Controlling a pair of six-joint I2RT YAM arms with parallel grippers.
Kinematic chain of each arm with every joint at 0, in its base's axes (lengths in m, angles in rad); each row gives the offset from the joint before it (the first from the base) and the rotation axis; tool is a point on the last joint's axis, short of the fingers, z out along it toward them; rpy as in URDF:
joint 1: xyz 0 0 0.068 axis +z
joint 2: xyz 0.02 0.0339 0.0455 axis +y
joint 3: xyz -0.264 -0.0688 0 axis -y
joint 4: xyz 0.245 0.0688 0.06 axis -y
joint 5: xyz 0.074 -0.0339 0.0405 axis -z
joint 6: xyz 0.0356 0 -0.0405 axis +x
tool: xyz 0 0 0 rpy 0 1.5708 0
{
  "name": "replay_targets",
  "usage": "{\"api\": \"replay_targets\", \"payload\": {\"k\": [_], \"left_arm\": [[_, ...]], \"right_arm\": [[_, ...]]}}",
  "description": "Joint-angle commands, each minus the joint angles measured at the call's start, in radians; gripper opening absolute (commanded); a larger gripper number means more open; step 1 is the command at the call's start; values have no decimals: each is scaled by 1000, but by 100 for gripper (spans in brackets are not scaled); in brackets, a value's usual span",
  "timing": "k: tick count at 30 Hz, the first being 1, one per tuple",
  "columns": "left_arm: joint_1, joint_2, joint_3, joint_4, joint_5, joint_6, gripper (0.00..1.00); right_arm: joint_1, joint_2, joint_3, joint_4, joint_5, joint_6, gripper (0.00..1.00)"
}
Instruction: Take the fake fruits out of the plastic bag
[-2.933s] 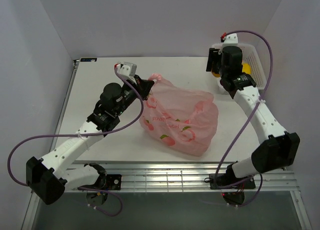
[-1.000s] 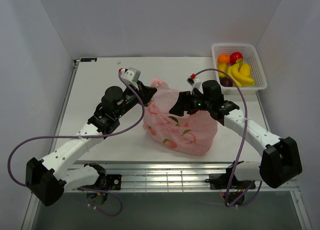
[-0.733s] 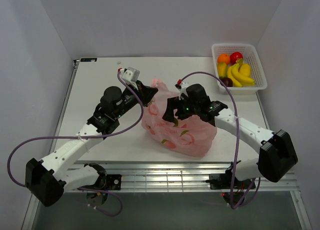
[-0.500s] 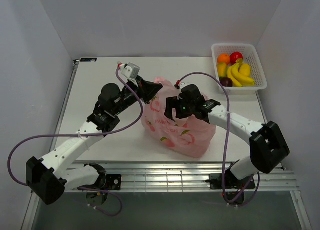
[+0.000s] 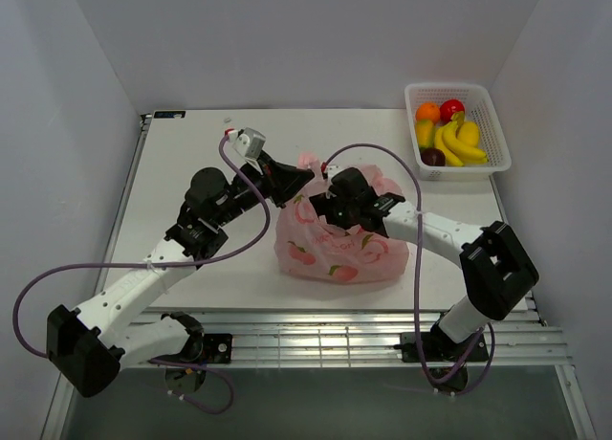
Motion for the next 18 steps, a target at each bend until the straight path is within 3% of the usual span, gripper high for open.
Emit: {"api": "replay_targets", "payload": {"k": [1,6,13,18], "left_arm": [[-4,-42,-23,17,-28,-10,0],[-4,-62,-45,11,-48,-7,0],[-4,-72,-57,2,-65,-11,0],[-4,-77,-66,2,-73,-14,0]], "right_arm": [[50,-26,-48,23,7,-91,90],[99,29,-10,-11,70,-110,90],[156,135,67,-124,269,-99,90],[170,200,104,-149,312,-107,91]]}}
